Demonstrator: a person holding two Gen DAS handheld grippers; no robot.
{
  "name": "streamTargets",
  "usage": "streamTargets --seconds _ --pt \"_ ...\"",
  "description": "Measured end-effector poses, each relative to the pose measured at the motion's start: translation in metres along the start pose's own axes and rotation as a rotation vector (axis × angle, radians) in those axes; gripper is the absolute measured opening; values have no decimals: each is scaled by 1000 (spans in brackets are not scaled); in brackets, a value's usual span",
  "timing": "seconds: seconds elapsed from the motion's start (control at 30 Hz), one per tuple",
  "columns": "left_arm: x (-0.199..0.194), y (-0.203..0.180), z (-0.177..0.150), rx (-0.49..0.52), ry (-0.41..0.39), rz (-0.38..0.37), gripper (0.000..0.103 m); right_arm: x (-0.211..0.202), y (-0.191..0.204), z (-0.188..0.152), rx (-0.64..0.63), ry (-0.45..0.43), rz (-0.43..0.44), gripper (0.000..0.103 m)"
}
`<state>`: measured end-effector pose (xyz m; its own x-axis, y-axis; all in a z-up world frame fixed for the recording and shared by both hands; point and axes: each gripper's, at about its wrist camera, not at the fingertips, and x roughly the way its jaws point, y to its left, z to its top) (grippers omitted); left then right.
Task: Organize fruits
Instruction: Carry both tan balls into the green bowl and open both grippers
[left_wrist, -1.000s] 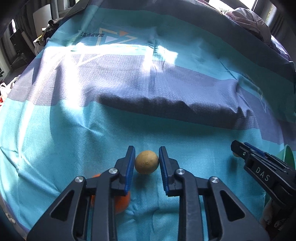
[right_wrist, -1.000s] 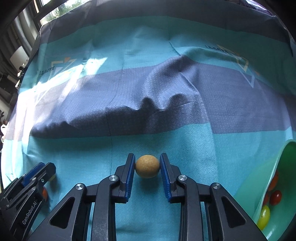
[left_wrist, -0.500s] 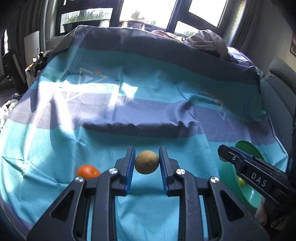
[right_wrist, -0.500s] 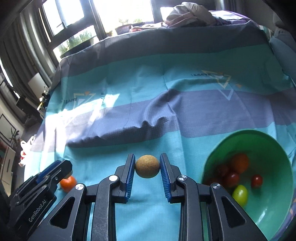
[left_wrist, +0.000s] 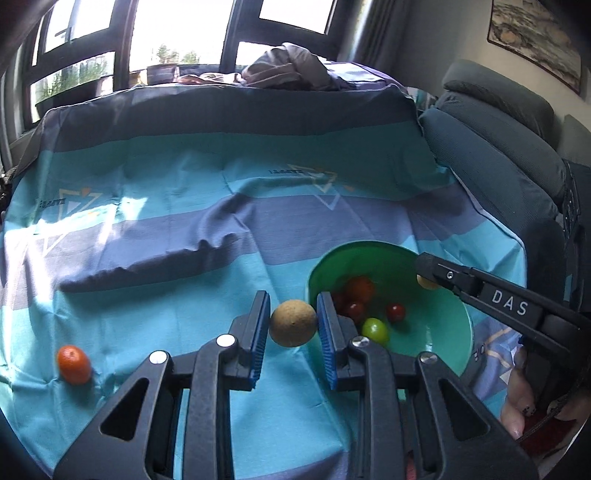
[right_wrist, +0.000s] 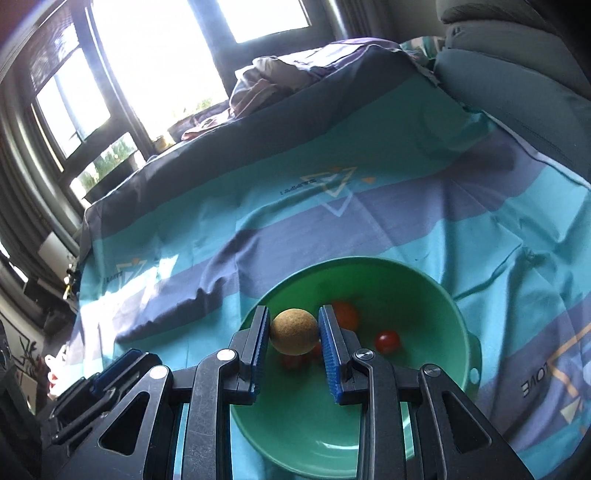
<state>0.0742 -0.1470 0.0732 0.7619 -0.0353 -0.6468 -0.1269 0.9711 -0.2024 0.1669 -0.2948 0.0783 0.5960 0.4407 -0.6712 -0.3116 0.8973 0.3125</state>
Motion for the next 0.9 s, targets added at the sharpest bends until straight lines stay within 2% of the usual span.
streamTargets --seconds 0.17,0.4,0.7,0.73,0.8,0.9 --pt "27 -28 1 41 55 -75 26 8 -29 1 80 46 -8 30" --pt "54 -51 -3 73 119 -147 26 19 -46 -3 116 112 -40 30" --pt "61 -52 -5 66 142 -169 27 21 -47 -4 104 126 -55 30" --pt "59 -50 -6 57 141 -172 28 21 -47 -4 104 126 -58 30" --pt "55 -44 -6 42 141 -165 43 21 -46 -3 101 118 -66 31" --pt "42 -29 -6 21 128 -150 47 18 -41 -3 84 105 -61 43"
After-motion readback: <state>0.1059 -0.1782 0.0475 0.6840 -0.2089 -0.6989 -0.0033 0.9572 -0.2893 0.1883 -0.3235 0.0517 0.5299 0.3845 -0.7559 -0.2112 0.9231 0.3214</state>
